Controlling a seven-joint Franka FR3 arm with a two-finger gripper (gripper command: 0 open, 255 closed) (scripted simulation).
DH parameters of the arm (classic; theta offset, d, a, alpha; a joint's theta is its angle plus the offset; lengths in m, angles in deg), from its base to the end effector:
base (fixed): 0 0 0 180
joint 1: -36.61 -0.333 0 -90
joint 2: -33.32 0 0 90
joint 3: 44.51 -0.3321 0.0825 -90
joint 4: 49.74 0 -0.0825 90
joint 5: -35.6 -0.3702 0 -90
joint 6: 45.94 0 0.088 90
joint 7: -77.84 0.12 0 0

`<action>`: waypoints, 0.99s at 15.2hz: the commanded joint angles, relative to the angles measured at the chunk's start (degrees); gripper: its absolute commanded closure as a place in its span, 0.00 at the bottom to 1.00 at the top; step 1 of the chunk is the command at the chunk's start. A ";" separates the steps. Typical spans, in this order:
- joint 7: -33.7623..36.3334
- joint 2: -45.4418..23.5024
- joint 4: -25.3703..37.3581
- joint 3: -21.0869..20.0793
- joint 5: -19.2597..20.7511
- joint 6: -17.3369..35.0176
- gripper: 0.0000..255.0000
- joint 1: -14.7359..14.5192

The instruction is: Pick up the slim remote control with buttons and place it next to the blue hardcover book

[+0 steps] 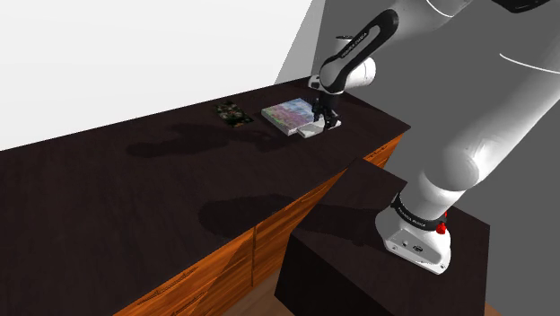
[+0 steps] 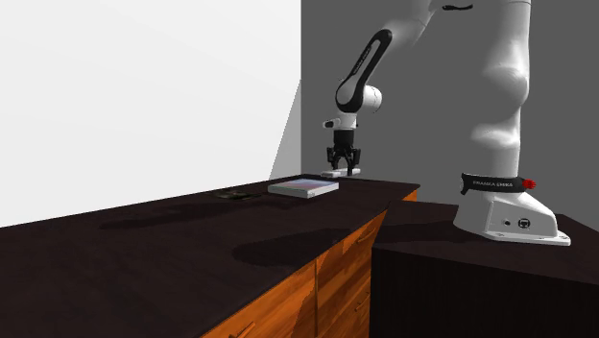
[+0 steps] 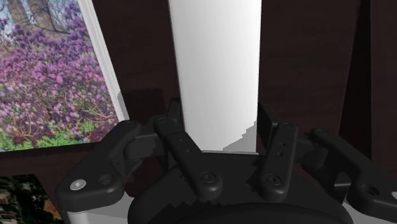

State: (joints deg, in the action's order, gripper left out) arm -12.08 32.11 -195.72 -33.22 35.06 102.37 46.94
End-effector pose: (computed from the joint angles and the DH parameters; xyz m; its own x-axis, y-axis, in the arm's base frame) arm 0.4180 -0.1660 0.2788 0.3771 0.9262 0.0010 0.9260 -0.3770 0.0200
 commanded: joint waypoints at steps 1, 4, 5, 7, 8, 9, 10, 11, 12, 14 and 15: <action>-3.32 1.02 -0.98 1.65 0.21 -0.03 1.00 1.73; -8.47 1.15 -1.12 4.15 0.07 -0.02 1.00 4.26; -10.22 1.07 -1.02 4.99 -0.03 -0.06 1.00 5.09; -13.79 0.75 -0.61 6.62 -0.35 -0.18 1.00 6.77; -15.61 0.50 -0.29 7.40 -0.57 -0.27 1.00 7.62; -17.44 0.19 0.09 8.18 -0.83 -0.38 1.00 8.45; -19.30 -0.18 0.55 8.96 -1.15 -0.51 1.00 9.27; -21.17 -0.60 1.08 9.71 -1.51 -0.67 1.00 10.09; -23.06 -1.09 1.67 10.43 -1.93 -0.84 1.00 10.92; -27.01 -2.91 2.86 11.55 -3.45 -0.43 1.00 12.51; -27.49 -3.71 2.79 11.42 -4.12 0.36 1.00 12.54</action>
State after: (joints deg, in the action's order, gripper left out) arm -38.49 29.26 -193.06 -21.88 31.66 102.07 59.20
